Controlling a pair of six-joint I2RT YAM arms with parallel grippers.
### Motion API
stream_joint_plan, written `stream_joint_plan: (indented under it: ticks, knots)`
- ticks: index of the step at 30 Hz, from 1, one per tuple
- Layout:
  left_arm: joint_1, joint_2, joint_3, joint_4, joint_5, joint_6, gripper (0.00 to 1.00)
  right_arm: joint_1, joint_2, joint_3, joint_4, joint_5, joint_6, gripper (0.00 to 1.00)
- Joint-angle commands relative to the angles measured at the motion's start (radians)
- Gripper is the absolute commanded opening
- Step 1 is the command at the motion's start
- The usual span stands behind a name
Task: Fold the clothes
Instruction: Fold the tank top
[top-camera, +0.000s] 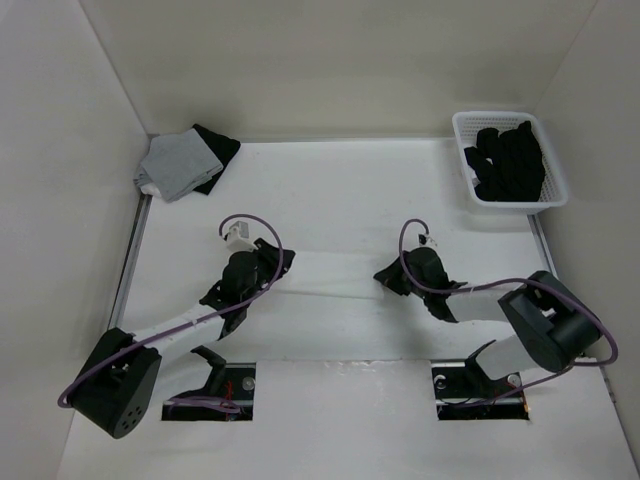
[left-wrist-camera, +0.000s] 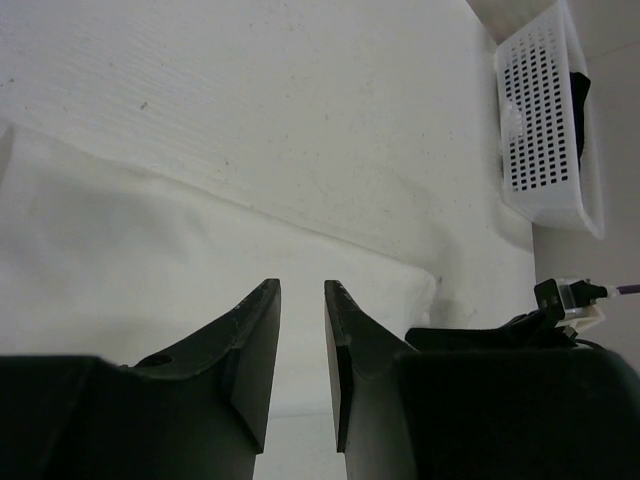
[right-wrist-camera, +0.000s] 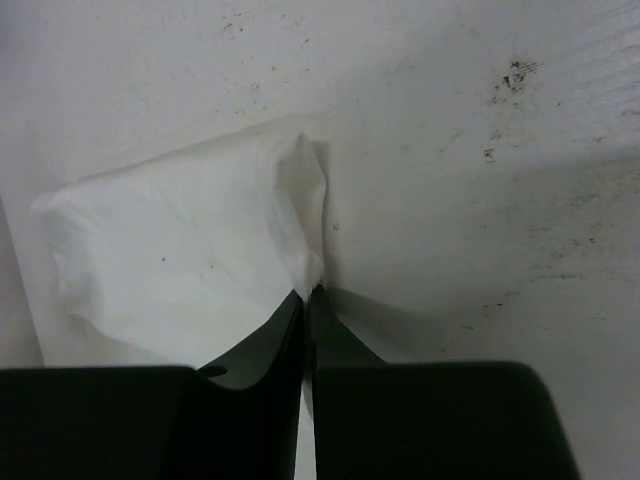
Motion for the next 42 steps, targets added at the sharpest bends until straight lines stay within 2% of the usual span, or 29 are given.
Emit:
stream_joint_plan:
  ticks: [1,4,8,11,14,19,25,31,35,37,38,42]
  knots:
    - [-0.013,-0.002,0.026,0.065,0.014,0.005,0.23,-0.011,-0.064,-0.039,0.038,0.022,0.018,0.06]
    - [-0.027,0.002,0.029,0.066,0.014,0.000,0.23,-0.022,-0.179,-0.071,-0.036,0.042,0.010,0.04]
    - [-0.054,0.009,0.041,0.074,0.009,-0.001,0.23,-0.034,-0.410,-0.090,-0.247,0.094,-0.037,0.04]
    - [-0.067,0.019,0.053,0.077,0.012,-0.003,0.24,-0.037,-0.576,-0.036,-0.457,0.140,-0.099,0.05]
    - [-0.073,0.024,0.064,0.077,0.014,-0.003,0.24,-0.033,-0.622,0.076,-0.599,0.164,-0.177,0.05]
    - [-0.073,-0.007,0.069,0.071,0.024,0.002,0.25,0.036,-0.481,0.278,-0.666,0.194,-0.258,0.06]
    - [-0.045,-0.076,0.041,0.049,0.053,0.005,0.26,0.187,-0.181,0.524,-0.720,0.240,-0.306,0.07]
    - [0.037,-0.171,0.012,0.008,0.105,0.002,0.26,0.331,0.101,0.772,-0.829,0.309,-0.306,0.08]
    - [0.111,-0.224,0.004,-0.023,0.145,-0.001,0.26,0.383,0.258,0.929,-0.896,0.315,-0.283,0.10]
    - [0.148,-0.247,0.001,-0.040,0.161,-0.006,0.26,0.405,0.322,0.987,-0.909,0.315,-0.272,0.14]
    - [0.169,-0.261,-0.003,-0.044,0.168,-0.009,0.26,0.420,0.365,1.022,-0.912,0.312,-0.259,0.20]
    - [0.235,-0.292,-0.016,-0.057,0.207,-0.024,0.26,0.461,0.422,1.078,-0.894,0.293,-0.215,0.33]
